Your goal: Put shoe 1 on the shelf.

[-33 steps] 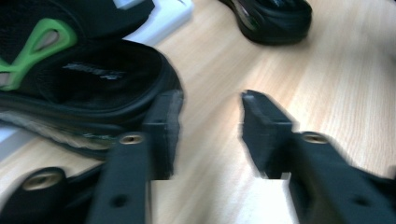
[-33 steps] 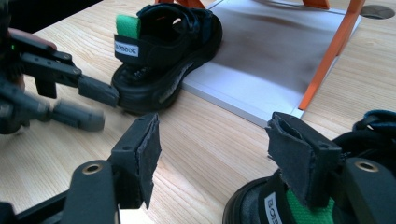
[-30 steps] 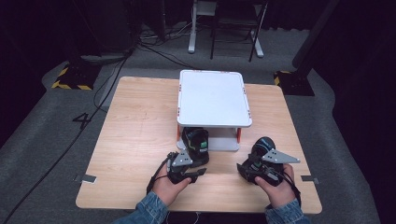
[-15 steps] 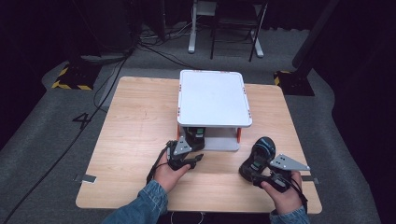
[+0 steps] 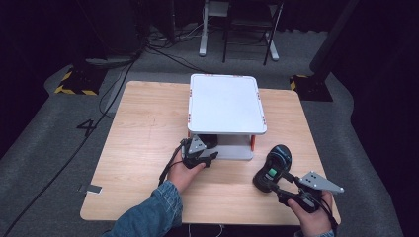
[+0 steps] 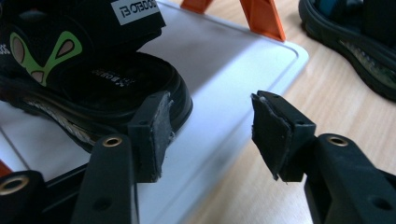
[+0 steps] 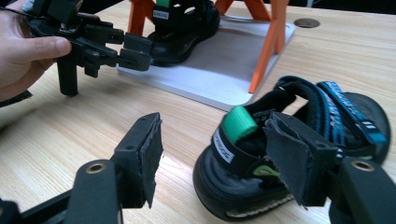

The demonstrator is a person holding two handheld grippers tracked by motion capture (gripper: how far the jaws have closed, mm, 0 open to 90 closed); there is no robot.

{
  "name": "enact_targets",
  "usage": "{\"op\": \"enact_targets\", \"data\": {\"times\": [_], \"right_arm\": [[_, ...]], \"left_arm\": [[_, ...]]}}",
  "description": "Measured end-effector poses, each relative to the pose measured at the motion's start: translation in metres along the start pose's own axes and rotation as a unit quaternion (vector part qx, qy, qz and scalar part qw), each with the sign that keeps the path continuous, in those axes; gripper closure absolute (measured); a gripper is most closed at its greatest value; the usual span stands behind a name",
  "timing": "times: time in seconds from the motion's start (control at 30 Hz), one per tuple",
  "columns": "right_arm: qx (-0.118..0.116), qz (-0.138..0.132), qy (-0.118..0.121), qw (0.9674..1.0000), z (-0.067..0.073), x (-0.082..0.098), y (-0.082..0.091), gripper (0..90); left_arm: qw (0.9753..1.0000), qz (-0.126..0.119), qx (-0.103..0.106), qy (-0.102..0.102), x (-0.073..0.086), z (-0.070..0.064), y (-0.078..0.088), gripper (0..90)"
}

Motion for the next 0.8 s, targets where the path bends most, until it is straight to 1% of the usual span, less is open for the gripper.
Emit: {"op": "enact_targets", "data": {"times": [0.03, 0.07, 0.13, 0.17, 0.2, 0.23, 0.3, 0.33, 0.37, 0.4, 0.43, 0.47, 0.53, 0.6, 0.63, 0.67, 0.7, 0.73, 0.8], "right_arm": [[0.001, 0.0, -0.001, 1.0, -0.001, 0.0, 0.001, 36.1], [0.002, 0.001, -0.001, 1.0, -0.001, 0.001, 0.001, 36.1], [0.001, 0.002, -0.002, 1.0, 0.0, 0.001, 0.001, 36.0], [-0.001, 0.003, 0.001, 1.0, 0.0, 0.001, 0.0, 36.0], [-0.002, 0.003, 0.001, 1.0, 0.0, 0.0, -0.001, 36.1], [-0.003, 0.002, 0.001, 1.0, 0.0, -0.001, -0.001, 36.1], [-0.007, 0.0, 0.003, 1.0, 0.001, -0.004, -0.003, 36.1], [-0.008, -0.001, 0.003, 1.0, 0.001, -0.006, -0.004, 36.0], [-0.009, -0.003, 0.006, 0.9999, 0.001, -0.008, -0.005, 36.0], [-0.012, -0.003, 0.008, 0.9999, 0.001, -0.01, -0.007, 36.0], [-0.014, -0.004, 0.008, 0.9999, 0.001, -0.013, -0.01, 36.0], [-0.016, -0.005, 0.012, 0.9998, 0.0, -0.014, -0.011, 36.0], [-0.021, -0.006, 0.013, 0.9997, 0.0, -0.018, -0.015, 35.9], [-0.025, -0.007, 0.015, 0.9996, 0.0, -0.022, -0.019, 35.9], [-0.027, -0.008, 0.013, 0.9995, 0.0, -0.024, -0.021, 35.9], [-0.03, -0.009, 0.016, 0.9994, 0.001, -0.026, -0.023, 35.8], [-0.033, -0.009, 0.018, 0.9993, 0.002, -0.029, -0.026, 35.7], [-0.035, -0.009, 0.02, 0.9992, 0.002, -0.029, -0.027, 35.6], [-0.037, -0.005, 0.02, 0.9991, 0.003, -0.031, -0.03, 35.2]], "left_arm": [[1.0, 0.003, 0.005, 0.001, 0.0, -0.001, -0.001, 43.7], [1.0, 0.006, 0.005, -0.005, 0.001, -0.002, -0.002, 41.8], [0.9999, 0.0, 0.0, -0.01, -0.001, -0.003, -0.001, 35.5], [1.0, -0.002, -0.001, -0.008, -0.002, -0.004, 0.002, 32.6], [1.0, -0.003, -0.001, -0.001, -0.003, -0.005, 0.004, 32.1], [1.0, -0.004, 0.001, 0.001, -0.003, -0.006, 0.008, 31.9], [0.9999, 0.007, 0.007, 0.009, -0.002, -0.009, 0.017, 30.7], [0.9998, 0.014, 0.012, 0.01, -0.001, -0.01, 0.022, 30.6], [0.9995, 0.019, 0.02, 0.015, 0.0, -0.013, 0.029, 30.5], [0.9994, 0.018, 0.025, 0.017, -0.002, -0.016, 0.038, 30.0], [0.9994, 0.011, 0.026, 0.018, -0.003, -0.018, 0.043, 30.0], [0.9994, 0.009, 0.026, 0.022, -0.003, -0.02, 0.053, 30.0], [0.9992, 0.01, 0.027, 0.027, -0.002, -0.021, 0.068, 30.0], [0.999, 0.01, 0.021, 0.037, -0.001, -0.02, 0.086, 30.0], [0.9991, 0.008, 0.015, 0.039, -0.001, -0.018, 0.095, 30.1], [0.9992, 0.002, 0.0, 0.041, -0.002, -0.014, 0.109, 30.2], [0.9992, 0.001, -0.004, 0.041, -0.002, -0.012, 0.114, 30.2], [0.9992, -0.002, -0.015, 0.038, -0.002, -0.009, 0.124, 30.1], [0.9988, 0.0, -0.033, 0.035, 0.001, -0.004, 0.138, 30.1]]}}
Point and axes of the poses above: each handheld gripper's, and its own axes: y roughly backward along the jaws, x roughly out of its underside, z roughly to its left, the point moved 9 cm from there along -y, roughly forward along the jaws, and after that the axes turned 2 degrees about -z, right-handed, at the moved point
